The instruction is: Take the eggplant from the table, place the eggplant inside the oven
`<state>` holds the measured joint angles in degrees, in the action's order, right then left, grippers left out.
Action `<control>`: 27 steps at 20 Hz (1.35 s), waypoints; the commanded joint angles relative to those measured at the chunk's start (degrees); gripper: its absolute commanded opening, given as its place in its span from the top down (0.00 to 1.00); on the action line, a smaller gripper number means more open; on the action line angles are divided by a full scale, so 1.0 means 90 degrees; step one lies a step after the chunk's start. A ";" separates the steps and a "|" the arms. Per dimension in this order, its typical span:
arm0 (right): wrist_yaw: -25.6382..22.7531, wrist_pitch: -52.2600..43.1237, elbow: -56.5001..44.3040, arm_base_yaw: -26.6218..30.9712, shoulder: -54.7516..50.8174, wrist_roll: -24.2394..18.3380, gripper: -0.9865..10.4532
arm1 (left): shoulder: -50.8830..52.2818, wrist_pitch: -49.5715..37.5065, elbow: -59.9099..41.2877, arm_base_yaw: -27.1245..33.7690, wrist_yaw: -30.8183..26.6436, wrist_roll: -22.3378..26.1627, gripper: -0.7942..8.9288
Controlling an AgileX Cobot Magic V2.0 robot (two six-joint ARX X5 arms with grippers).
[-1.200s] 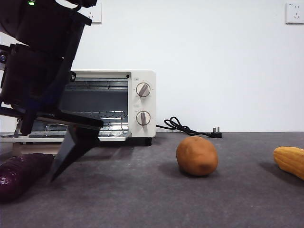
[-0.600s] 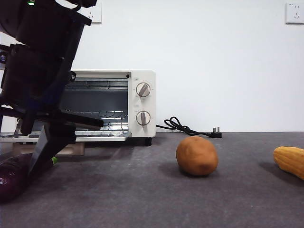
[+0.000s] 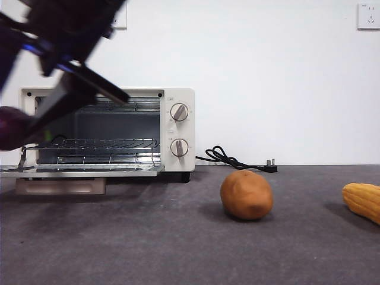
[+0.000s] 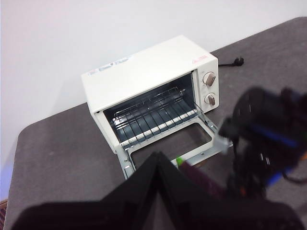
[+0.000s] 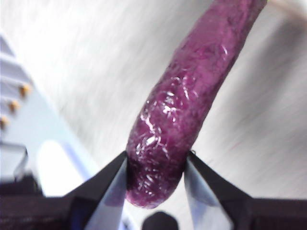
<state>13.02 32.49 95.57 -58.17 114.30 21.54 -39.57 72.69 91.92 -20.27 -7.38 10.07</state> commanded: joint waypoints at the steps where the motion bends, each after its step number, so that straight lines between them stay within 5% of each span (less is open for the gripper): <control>1: 0.0126 -0.0289 -0.0015 0.0369 0.0063 -0.0061 0.92 | 0.0022 0.0010 -0.0044 -0.0022 -0.0019 0.0068 0.92; 11: 0.0971 -0.1787 -0.0015 0.1872 0.0141 0.0576 0.92 | -0.0017 0.0022 -0.0046 -0.0022 -0.0019 -0.0010 0.92; 20: 0.1178 -0.2810 0.0311 0.2266 0.0979 0.0816 0.92 | -0.0301 0.0189 -0.0049 -0.0022 -0.0019 -0.0075 0.92; 27: 0.1032 -0.2548 0.1933 0.2463 0.2016 0.0993 0.92 | -0.0362 0.0299 -0.0049 -0.0022 -0.0019 -0.0080 0.92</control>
<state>22.48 9.48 112.95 -35.88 130.82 29.85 -43.00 75.61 91.90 -20.29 -7.38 9.85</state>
